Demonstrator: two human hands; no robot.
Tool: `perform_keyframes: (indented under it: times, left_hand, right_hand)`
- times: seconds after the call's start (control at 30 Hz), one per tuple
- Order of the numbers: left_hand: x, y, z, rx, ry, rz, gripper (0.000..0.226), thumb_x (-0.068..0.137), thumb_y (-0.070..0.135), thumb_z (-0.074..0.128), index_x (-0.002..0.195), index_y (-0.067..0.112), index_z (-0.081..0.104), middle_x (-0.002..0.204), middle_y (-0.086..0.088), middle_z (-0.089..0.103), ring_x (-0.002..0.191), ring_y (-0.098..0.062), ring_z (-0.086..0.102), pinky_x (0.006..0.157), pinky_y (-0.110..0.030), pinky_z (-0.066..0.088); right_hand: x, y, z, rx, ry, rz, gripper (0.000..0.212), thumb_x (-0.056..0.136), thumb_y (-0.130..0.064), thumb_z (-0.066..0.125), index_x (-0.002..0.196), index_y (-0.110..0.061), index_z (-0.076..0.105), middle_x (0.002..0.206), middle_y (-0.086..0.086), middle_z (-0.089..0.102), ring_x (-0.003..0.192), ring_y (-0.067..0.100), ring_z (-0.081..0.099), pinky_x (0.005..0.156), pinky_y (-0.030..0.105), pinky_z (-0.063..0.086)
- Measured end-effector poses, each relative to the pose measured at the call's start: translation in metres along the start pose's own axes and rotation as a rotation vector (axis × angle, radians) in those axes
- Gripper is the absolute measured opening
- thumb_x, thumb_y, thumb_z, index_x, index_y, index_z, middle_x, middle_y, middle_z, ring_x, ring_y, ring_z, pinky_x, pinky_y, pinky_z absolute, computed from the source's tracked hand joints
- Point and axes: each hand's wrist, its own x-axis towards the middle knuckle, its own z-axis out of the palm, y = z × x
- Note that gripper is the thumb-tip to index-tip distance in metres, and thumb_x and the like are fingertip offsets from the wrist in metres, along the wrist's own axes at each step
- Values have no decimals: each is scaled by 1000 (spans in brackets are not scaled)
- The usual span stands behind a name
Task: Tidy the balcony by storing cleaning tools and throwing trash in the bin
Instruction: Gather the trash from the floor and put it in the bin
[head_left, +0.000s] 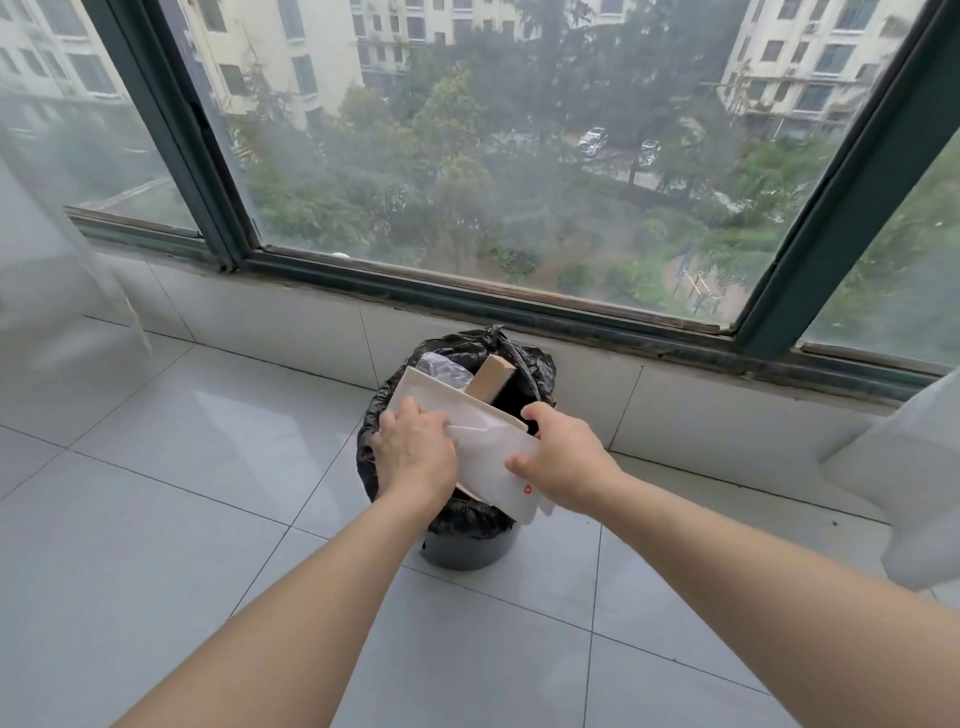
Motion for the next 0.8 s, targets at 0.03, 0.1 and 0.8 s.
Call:
perform_keyframes:
  times: [0.03,0.1,0.8]
  left_hand:
    - [0,0,1,-50,-16,-12,24,93,22,49,110,15,64,120,-8,48,113,-30,44,95,-36,36]
    - [-2,1,1,-141,-51,-38,21,91,19,51,107,12,63,119,-9,51,107,-30,51,88,-36,41]
    - [-17,10,-54,-448,-26,90,41,82,16,68,121,21,56,109,1,55,92,-18,53,82,-29,43]
  right_hand:
    - [3,1,2,-5,0,7,36,85,-22,61,119,-15,52,106,7,63,81,22,62,79,34,53]
    - [8,0,6,27,8,16,24,86,-21,60,109,-15,58,102,6,64,83,24,63,77,33,52]
    - [14,-77,-43,-831,254,-568,31,93,-4,39,110,-13,63,110,7,60,101,27,51,71,31,34]
